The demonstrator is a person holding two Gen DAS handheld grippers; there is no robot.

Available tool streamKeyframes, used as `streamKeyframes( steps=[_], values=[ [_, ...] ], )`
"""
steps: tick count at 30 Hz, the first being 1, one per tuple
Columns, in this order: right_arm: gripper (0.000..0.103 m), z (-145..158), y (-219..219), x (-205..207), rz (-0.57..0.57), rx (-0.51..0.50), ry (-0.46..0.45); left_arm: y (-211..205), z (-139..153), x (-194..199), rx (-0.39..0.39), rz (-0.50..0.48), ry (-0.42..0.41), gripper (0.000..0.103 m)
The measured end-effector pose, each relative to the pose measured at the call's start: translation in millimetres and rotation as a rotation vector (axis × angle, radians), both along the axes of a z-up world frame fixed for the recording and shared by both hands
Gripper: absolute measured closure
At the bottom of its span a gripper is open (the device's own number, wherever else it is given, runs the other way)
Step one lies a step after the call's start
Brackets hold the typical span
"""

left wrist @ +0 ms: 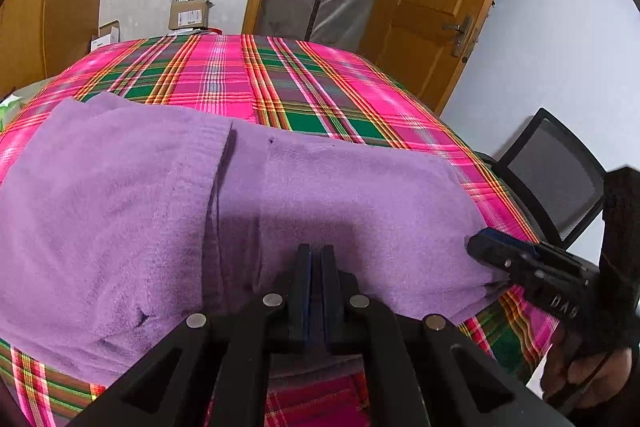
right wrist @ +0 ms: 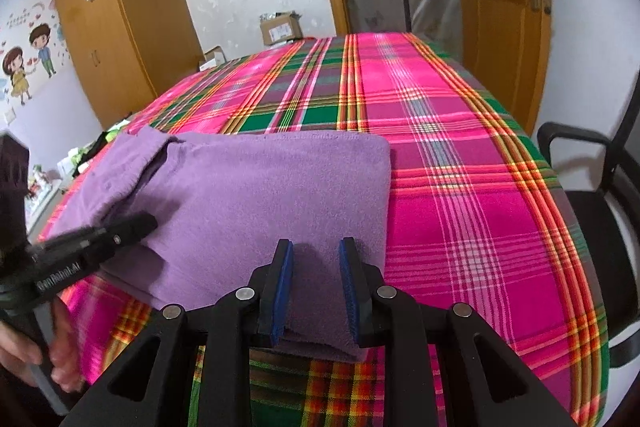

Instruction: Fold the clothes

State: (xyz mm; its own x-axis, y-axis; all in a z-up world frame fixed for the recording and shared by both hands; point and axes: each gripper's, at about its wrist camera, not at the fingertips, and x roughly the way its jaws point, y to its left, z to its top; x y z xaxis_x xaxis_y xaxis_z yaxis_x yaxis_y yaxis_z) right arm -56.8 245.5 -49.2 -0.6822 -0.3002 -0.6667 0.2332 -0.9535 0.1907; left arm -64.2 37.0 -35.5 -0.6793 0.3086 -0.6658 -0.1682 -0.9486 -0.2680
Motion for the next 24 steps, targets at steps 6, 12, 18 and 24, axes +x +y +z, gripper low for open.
streamKeyframes(
  steps=[6,12,18,24],
  values=[
    [0.074,16,4,-22,-0.011,-0.003,0.03,15,19,4,-0.06,-0.054,0.059,0.099],
    [0.074,22,-1,-60,0.005,-0.015,0.005,21,41,-28,-0.096,-0.018,0.108,0.099],
    [0.074,4,-12,-89,-0.008,-0.007,-0.065,13,12,-68,-0.12,0.042,-0.029,0.099],
    [0.074,3,-24,-91,-0.025,0.072,-0.062,13,6,-72,-0.104,0.026,-0.053,0.099]
  ],
)
